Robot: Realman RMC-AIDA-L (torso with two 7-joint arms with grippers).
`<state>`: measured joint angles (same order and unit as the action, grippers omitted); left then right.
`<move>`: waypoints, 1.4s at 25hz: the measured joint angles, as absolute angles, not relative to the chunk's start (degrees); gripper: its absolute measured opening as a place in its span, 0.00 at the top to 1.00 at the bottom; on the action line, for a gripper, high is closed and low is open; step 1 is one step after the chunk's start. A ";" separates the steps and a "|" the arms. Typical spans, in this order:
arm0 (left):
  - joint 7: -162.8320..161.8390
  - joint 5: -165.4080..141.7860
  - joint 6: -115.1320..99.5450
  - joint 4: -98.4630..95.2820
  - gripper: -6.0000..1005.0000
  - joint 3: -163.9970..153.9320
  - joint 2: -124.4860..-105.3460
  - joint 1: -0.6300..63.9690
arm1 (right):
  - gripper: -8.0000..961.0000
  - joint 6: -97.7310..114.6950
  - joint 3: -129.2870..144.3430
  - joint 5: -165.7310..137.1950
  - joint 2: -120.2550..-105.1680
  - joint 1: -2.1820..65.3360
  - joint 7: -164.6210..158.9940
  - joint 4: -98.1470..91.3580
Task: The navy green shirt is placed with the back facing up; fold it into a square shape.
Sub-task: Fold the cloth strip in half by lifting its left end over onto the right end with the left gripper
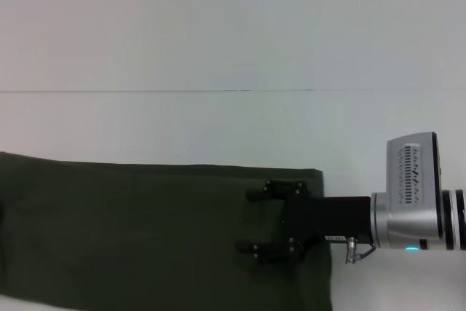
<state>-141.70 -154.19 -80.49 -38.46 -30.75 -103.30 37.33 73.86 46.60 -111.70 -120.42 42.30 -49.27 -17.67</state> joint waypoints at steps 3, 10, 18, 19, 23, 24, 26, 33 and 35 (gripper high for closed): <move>-141.83 -155.14 -80.84 -39.68 0.86 -29.51 -103.14 37.07 | 0.09 73.86 46.63 -111.70 -120.41 42.28 -49.25 -17.67; -142.24 -153.30 -85.80 -39.91 0.86 -26.24 -103.17 37.65 | 0.09 73.71 46.67 -111.90 -120.46 42.20 -48.85 -17.67; -144.06 -142.18 -99.32 -40.67 0.86 -22.25 -103.44 39.03 | 0.09 73.80 46.33 -111.74 -120.24 40.68 -47.99 -18.19; -144.81 -140.47 -100.91 -40.51 0.86 -22.16 -103.48 39.21 | 0.09 73.80 46.21 -111.70 -120.22 40.39 -47.86 -18.28; -147.95 -133.69 -104.93 -38.79 0.86 -22.22 -104.35 39.82 | 0.09 73.80 46.06 -110.95 -120.21 39.07 -47.57 -19.01; -148.71 -132.65 -105.52 -38.16 0.86 -22.34 -104.83 40.09 | 0.09 73.82 46.04 -110.67 -120.21 38.74 -47.57 -19.21; -149.71 -131.80 -105.84 -37.37 0.86 -22.49 -106.10 40.62 | 0.09 73.82 45.99 -109.95 -120.21 37.91 -47.52 -19.62; -151.85 -131.52 -102.88 -36.65 0.86 -22.14 -112.98 41.76 | 0.09 74.08 46.02 -107.75 -120.23 35.35 -46.37 -20.51; -152.36 -130.93 -100.93 -36.04 0.86 -21.96 -114.94 41.62 | 0.09 74.40 46.05 -107.23 -120.23 34.77 -46.24 -20.62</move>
